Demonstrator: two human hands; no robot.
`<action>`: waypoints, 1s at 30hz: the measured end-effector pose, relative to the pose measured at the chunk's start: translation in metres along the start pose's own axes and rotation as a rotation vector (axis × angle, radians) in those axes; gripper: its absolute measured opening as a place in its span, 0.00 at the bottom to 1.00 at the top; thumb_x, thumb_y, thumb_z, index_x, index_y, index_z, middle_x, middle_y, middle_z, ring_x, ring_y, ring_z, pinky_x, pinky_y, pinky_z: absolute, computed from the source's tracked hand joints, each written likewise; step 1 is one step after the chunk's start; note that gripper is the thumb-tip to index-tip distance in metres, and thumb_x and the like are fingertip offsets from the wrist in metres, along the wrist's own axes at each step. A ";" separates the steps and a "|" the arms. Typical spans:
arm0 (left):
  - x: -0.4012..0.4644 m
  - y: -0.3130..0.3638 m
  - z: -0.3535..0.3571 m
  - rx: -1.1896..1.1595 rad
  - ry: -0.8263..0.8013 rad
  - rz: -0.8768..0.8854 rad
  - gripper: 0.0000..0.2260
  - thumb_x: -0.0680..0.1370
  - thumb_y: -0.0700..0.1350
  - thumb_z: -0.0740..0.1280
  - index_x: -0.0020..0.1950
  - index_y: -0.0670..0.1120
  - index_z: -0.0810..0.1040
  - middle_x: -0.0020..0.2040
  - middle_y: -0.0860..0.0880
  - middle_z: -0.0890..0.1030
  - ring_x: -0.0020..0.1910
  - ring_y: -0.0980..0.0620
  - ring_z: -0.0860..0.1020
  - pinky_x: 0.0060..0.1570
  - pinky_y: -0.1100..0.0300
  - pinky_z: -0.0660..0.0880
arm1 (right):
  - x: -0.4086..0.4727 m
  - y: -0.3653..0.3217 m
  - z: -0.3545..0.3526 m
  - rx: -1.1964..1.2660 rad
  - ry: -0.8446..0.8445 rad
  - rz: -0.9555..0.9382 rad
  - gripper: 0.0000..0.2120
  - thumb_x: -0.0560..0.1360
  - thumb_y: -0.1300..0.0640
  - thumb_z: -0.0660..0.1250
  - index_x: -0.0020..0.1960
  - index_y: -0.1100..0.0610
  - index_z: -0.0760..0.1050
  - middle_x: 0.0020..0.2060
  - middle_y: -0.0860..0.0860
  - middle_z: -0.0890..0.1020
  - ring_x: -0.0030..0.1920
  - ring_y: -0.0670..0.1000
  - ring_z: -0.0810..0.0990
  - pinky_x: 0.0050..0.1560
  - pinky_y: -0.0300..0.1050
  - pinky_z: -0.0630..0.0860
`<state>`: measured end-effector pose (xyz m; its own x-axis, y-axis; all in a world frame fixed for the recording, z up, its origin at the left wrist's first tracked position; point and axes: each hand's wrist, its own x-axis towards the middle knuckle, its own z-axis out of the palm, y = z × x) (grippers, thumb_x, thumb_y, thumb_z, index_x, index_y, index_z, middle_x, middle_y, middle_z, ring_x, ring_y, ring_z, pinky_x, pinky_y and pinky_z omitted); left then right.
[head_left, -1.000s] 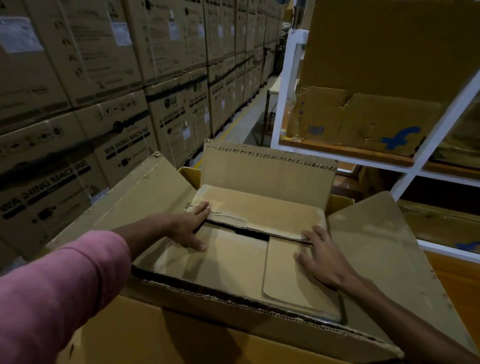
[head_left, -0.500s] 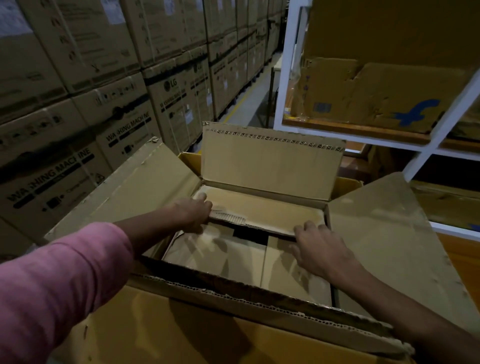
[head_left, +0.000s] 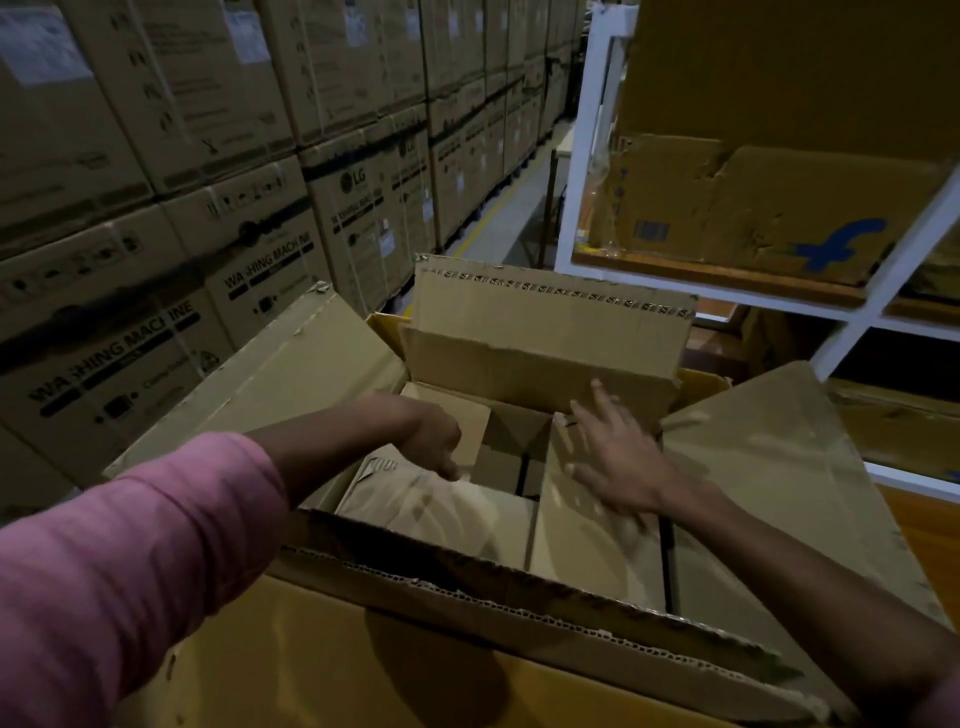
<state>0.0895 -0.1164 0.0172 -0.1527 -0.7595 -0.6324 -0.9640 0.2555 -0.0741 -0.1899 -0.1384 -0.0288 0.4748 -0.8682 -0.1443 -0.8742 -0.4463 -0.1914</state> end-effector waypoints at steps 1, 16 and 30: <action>-0.001 0.002 -0.008 -0.008 0.008 -0.004 0.27 0.82 0.61 0.63 0.75 0.44 0.72 0.71 0.45 0.76 0.68 0.43 0.74 0.67 0.47 0.72 | 0.009 0.004 -0.007 0.000 0.017 0.011 0.42 0.80 0.41 0.65 0.84 0.48 0.43 0.81 0.52 0.33 0.82 0.59 0.39 0.77 0.68 0.53; 0.076 0.048 -0.056 -0.075 0.138 -0.015 0.26 0.81 0.57 0.67 0.73 0.44 0.71 0.70 0.42 0.74 0.65 0.41 0.74 0.62 0.47 0.74 | 0.079 0.058 -0.032 -0.072 0.067 0.058 0.36 0.78 0.41 0.66 0.80 0.53 0.58 0.80 0.49 0.56 0.80 0.56 0.51 0.77 0.63 0.57; 0.098 0.085 0.012 -0.545 -0.134 -0.160 0.10 0.84 0.49 0.62 0.61 0.45 0.75 0.54 0.42 0.78 0.43 0.46 0.79 0.36 0.54 0.76 | 0.077 0.066 -0.025 -0.167 0.080 0.014 0.33 0.78 0.42 0.67 0.78 0.54 0.63 0.79 0.50 0.54 0.78 0.58 0.52 0.72 0.65 0.63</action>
<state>-0.0047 -0.1617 -0.0603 -0.0013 -0.6722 -0.7404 -0.9512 -0.2276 0.2083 -0.2134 -0.2397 -0.0285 0.4587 -0.8860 -0.0668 -0.8885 -0.4581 -0.0256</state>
